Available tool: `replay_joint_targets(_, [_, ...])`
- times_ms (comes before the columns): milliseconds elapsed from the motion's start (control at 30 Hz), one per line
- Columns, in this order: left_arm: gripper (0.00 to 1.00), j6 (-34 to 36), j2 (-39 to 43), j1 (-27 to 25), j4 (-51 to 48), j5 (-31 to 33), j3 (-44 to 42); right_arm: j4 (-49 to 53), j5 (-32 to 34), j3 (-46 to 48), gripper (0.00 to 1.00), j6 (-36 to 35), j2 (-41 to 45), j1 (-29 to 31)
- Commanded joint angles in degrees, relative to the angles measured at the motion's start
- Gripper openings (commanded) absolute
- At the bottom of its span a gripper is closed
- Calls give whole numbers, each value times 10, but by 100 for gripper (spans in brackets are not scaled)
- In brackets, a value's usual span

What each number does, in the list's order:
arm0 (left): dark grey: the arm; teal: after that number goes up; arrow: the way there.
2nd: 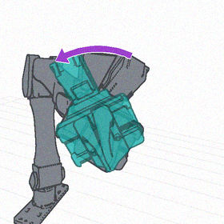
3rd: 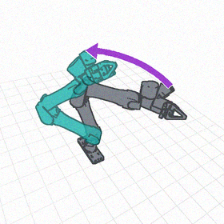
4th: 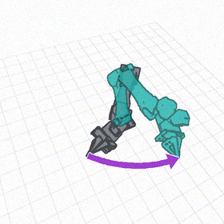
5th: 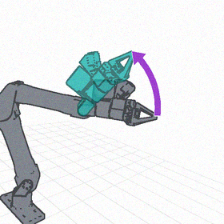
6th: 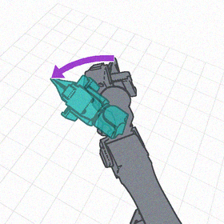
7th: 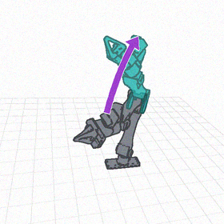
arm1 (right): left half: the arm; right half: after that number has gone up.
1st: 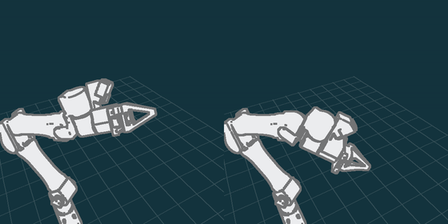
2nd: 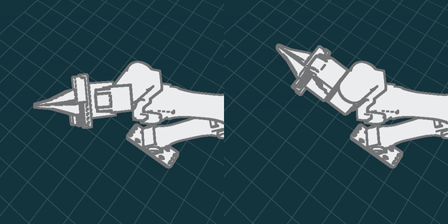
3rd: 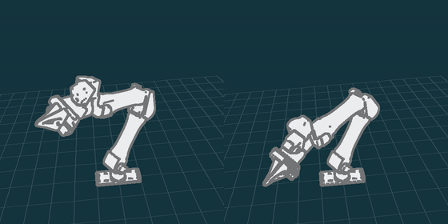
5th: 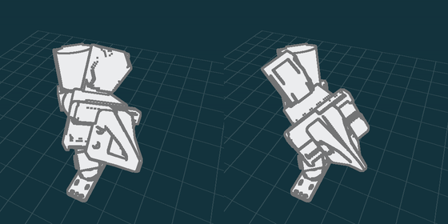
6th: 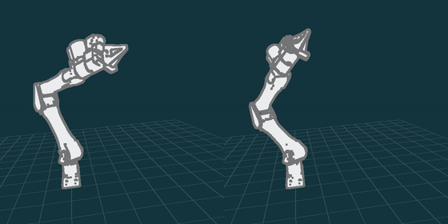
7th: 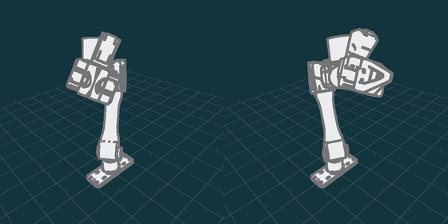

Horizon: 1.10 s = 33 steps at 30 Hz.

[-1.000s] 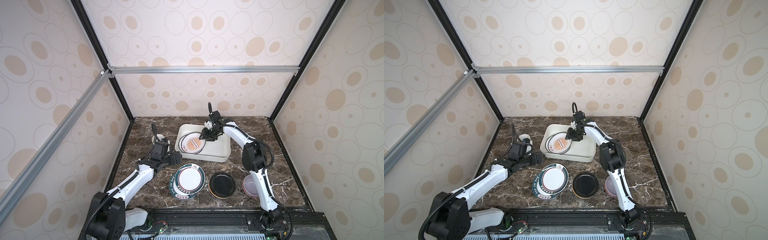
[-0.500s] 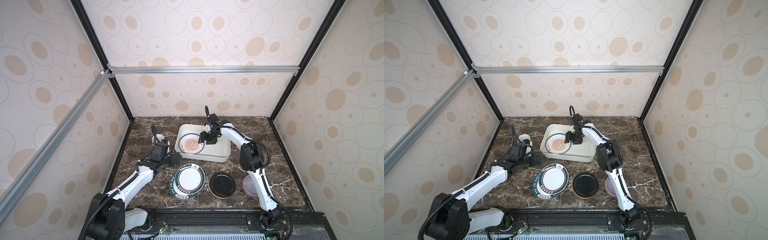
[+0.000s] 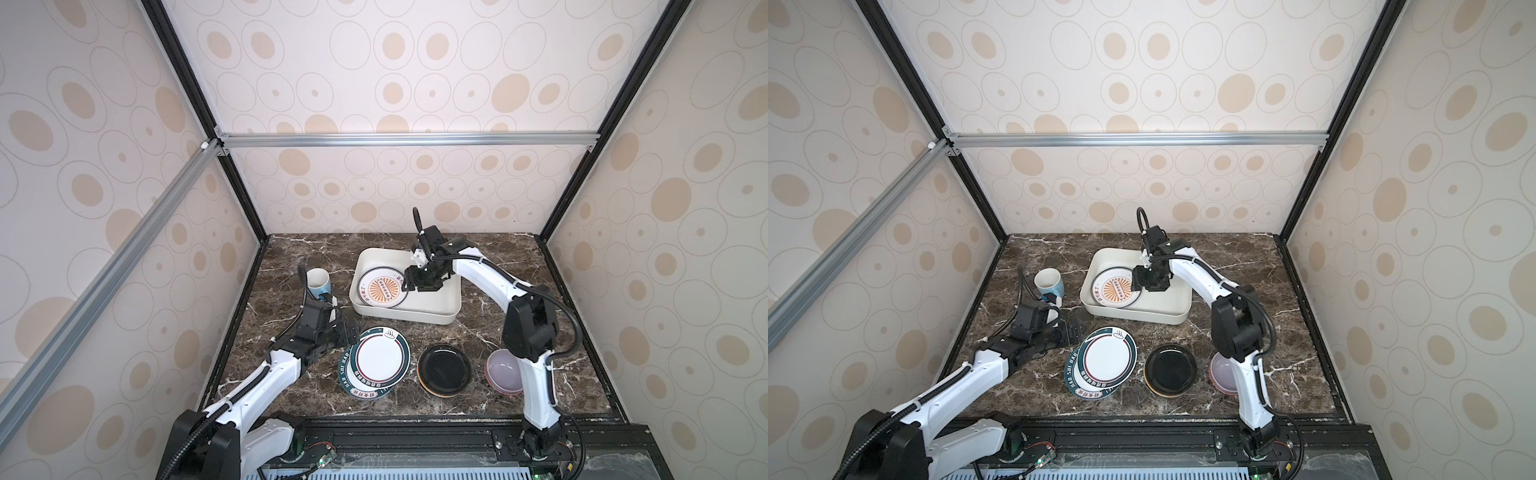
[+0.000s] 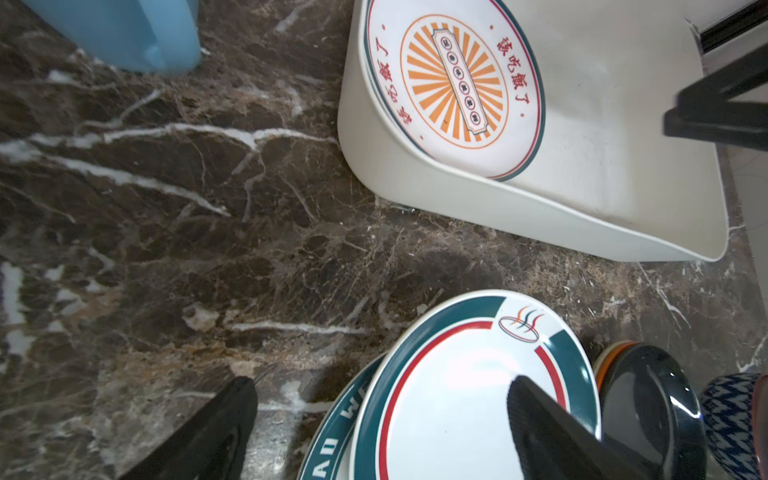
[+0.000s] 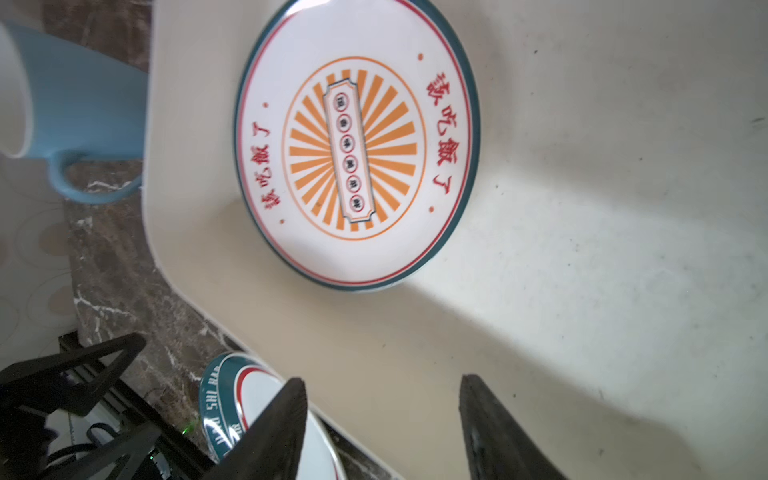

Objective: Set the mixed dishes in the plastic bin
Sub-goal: 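Grip the red-ringed teal plate edge with right gripper while left holds stack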

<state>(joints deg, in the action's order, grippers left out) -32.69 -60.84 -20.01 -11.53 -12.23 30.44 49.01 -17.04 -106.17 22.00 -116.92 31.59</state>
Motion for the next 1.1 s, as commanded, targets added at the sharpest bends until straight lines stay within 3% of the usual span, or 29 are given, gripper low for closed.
replay_joint_targets(0, [94,-35,31,-38,3,4,-16,-26,13,86,61,10,68,30])
replay_joint_targets(200, [93,-84,92,-98,0,33,-73,-93,14,235,57,41,144,84])
replay_joint_targets(433, [91,-127,149,-137,-5,62,-121,-179,5,351,55,71,156,114])
replay_joint_targets(933, [89,-165,125,-175,67,63,-171,-275,-63,395,42,100,105,114])
replay_joint_targets(1067, [89,-166,118,-177,79,63,-173,-266,-61,389,30,96,99,115])
